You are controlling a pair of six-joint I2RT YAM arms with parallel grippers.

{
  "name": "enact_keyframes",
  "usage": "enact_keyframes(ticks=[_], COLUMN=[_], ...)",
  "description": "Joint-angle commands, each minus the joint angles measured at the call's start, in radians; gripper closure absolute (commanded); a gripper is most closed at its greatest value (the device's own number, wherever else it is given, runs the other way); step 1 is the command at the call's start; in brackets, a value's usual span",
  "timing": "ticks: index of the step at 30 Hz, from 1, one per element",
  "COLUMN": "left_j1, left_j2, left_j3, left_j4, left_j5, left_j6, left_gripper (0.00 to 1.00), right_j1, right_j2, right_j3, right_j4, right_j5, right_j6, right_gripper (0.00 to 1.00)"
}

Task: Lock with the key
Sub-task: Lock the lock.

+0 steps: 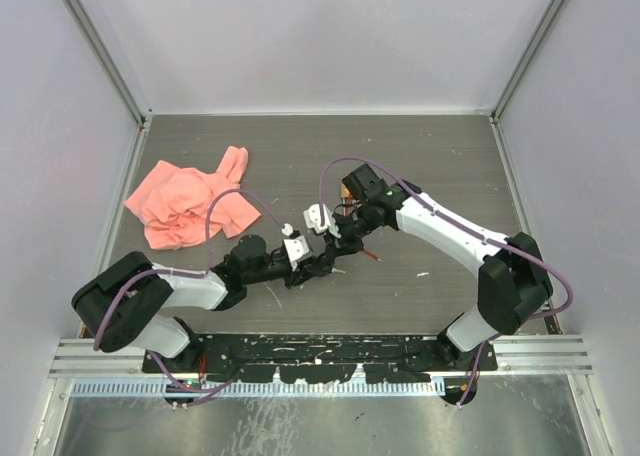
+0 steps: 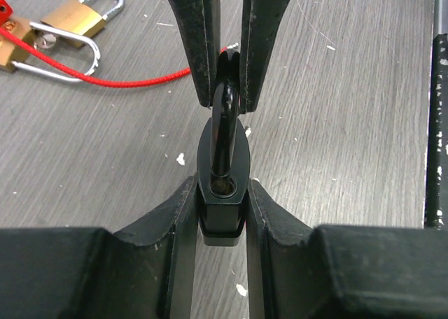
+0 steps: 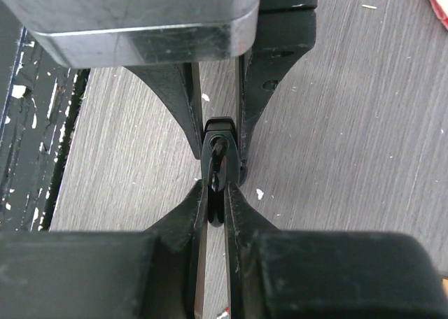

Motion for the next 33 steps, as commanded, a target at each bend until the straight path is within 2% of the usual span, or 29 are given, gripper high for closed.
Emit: enact_keyframes(ticks=[1,11,15,22,33], left_j1=[0.018,0.018,0.017,0.019,0.020], left_j2=[-0.048,0.019,0.027,0.034,0.057], left_j3=[0.010,-0.060,-0.078,-0.096,-0.123], left_j4=[0.130,0.295,0.322,0.337,0.431], left_j5=[-0.004,-0.021,-0.020,-0.022,0.001], left_j6=[-0.036,-0.105,-0.111,-0.095,-0.123], left_gripper=[1.00,1.00,1.00,1.00,1.00], right_j1=[0.031,0.094,0.096,0.094,0.075], right_j2=[0.012,0.045,0.051,0.049,0.025], right_j3=[0.017,0.010,0.009,-0.009,-0.035], right_j4=[-0.042,-0.013,-0.030,-0.031,-0.058], right_j5=[-0.064,0.012,0.027,0.160,0.137], right_j6=[0.040,0.064,0.043,0.027,0.041], right_gripper=[0.99,0.99,0.99,0.99,0.99])
